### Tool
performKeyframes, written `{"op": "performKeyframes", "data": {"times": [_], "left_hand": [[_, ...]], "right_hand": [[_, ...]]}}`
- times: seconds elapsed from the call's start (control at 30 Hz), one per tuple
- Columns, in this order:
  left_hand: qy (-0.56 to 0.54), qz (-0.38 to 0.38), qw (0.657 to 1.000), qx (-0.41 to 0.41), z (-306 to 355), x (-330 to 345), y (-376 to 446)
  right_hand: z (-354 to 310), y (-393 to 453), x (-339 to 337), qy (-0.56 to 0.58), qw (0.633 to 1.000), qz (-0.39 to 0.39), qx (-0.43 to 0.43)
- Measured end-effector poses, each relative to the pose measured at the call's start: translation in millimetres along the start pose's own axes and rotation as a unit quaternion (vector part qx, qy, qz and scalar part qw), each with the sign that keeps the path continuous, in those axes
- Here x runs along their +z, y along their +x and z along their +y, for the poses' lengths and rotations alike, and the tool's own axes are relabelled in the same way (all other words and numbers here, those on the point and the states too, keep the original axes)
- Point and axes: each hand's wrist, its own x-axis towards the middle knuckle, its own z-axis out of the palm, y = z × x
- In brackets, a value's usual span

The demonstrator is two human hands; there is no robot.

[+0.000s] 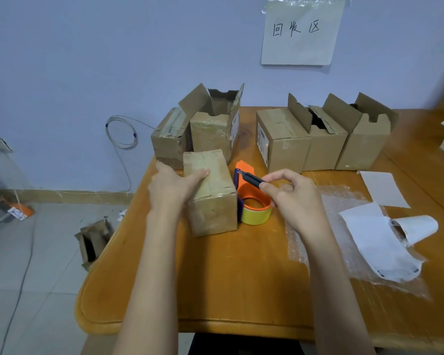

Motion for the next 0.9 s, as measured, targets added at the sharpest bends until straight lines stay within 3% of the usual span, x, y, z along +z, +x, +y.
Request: {"op": "performKeyframes", "data": {"times": [0.17,0.27,0.47,0.63,0.77,0.9], "left_hand": [[0.012,0.014,0.999,0.030,12,10,-1],[-0.072,0.017,0.994,0.082,8,6,15],[-0.268,-0.120,0.953,0.072,-3,11,24],[-0.391,0.066,0.918,-0.014,-16,22,14],[-0.272,0.272,0.923,-0.022,-9,30,-10],[-0.261,0.369,0.892,-0.010,-4,45,-27]], "right_hand": [[3,0,-1,-0.004,1.000,-0.006,0.000],[6,1,-2,-0.004,1.000,-0.002,0.000],[8,3,-1,-0.005,1.000,-0.004,0.000],[8,6,1,0.007,1.000,0.005,0.002],[8,6,9,0.015,1.000,0.010,-0.004],[8,5,13,0.022,1.000,0.014,-0.013]]}}
